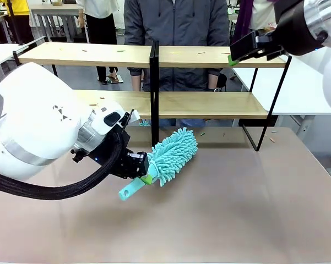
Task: Clean the shelves.
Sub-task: Clean a randomly selected level of the Shelf with the Duster.
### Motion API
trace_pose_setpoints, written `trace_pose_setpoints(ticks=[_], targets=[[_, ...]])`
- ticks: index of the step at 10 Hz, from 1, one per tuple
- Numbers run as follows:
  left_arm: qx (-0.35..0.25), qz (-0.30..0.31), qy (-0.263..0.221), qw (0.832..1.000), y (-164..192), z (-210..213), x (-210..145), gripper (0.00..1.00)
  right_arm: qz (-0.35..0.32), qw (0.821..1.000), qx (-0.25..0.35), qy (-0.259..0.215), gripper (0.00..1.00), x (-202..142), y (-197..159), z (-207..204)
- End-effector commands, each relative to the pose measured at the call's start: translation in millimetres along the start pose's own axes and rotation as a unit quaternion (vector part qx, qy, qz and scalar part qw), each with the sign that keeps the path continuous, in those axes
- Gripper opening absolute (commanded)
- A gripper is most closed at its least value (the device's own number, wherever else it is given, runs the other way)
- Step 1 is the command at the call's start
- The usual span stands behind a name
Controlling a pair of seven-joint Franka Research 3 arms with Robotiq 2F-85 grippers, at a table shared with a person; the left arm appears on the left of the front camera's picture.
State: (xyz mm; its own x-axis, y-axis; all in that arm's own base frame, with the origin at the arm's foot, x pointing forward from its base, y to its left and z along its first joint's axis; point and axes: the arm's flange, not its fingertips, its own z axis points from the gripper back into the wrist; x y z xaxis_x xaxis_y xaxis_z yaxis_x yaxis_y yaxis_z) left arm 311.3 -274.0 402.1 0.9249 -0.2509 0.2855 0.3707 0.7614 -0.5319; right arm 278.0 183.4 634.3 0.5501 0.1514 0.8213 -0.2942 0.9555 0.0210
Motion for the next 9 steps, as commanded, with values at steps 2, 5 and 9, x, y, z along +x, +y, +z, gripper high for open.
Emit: trace_pose_setpoints(ticks=[2, 5, 9], targets=[[0.039, -0.023, -0.063, 0.997, 1, -20, 15, 0.13, -0.001, 1.000, 0.002, 0.001, 1.00, 1, 0, 0], [0.088, 0.001, -0.099, 0.991, 4, -39, 36, 0.13, -0.001, 1.000, 0.002, 0.001, 1.00, 1, 0, 0], [0.120, 0.015, -0.089, 0.989, 1, -79, 71, 0.13, -0.001, 1.000, 0.002, 0.001, 1.00, 1, 0, 0]])
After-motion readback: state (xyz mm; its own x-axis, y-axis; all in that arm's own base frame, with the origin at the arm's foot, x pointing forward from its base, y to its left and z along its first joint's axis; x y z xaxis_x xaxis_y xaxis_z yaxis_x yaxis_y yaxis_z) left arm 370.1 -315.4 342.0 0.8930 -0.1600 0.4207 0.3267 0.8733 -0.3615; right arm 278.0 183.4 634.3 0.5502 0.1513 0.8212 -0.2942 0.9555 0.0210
